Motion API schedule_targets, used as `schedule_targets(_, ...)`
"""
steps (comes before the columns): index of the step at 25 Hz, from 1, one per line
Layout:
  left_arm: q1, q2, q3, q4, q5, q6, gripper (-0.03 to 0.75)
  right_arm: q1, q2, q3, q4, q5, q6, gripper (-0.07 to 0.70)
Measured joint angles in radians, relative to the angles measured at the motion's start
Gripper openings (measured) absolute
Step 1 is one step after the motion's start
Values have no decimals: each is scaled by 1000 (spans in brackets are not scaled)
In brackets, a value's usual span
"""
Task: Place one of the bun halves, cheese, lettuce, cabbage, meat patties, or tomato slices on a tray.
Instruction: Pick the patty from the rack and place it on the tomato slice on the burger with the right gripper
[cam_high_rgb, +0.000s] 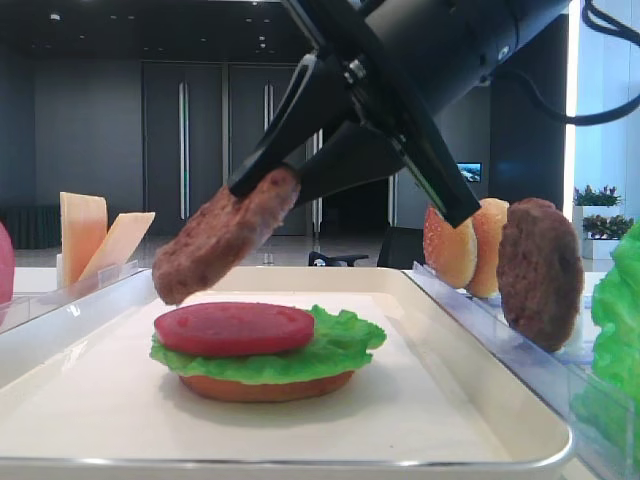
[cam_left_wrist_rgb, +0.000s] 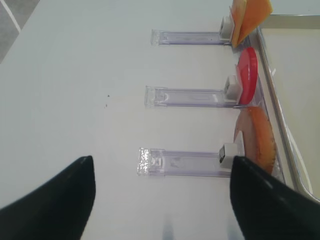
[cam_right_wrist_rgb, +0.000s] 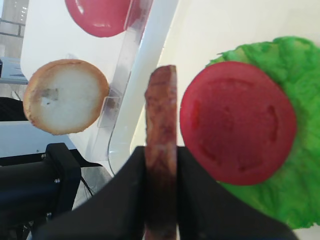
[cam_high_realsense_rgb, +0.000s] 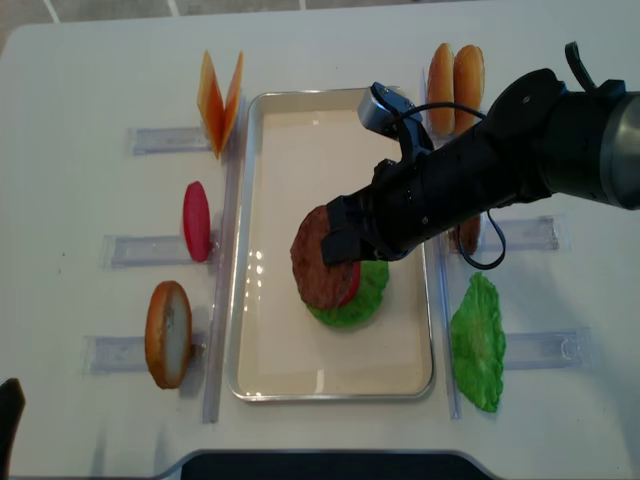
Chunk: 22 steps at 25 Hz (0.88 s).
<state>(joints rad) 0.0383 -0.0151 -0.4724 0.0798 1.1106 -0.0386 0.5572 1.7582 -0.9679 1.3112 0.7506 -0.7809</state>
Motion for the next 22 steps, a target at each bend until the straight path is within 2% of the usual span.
schedule_targets(5, 0, 0, 0, 0, 0, 0, 643, -28, 20, 0, 8, 1, -7, 138)
schedule_targets(22, 0, 0, 0, 0, 0, 0, 643, -40, 47, 0, 20, 32, -31, 138)
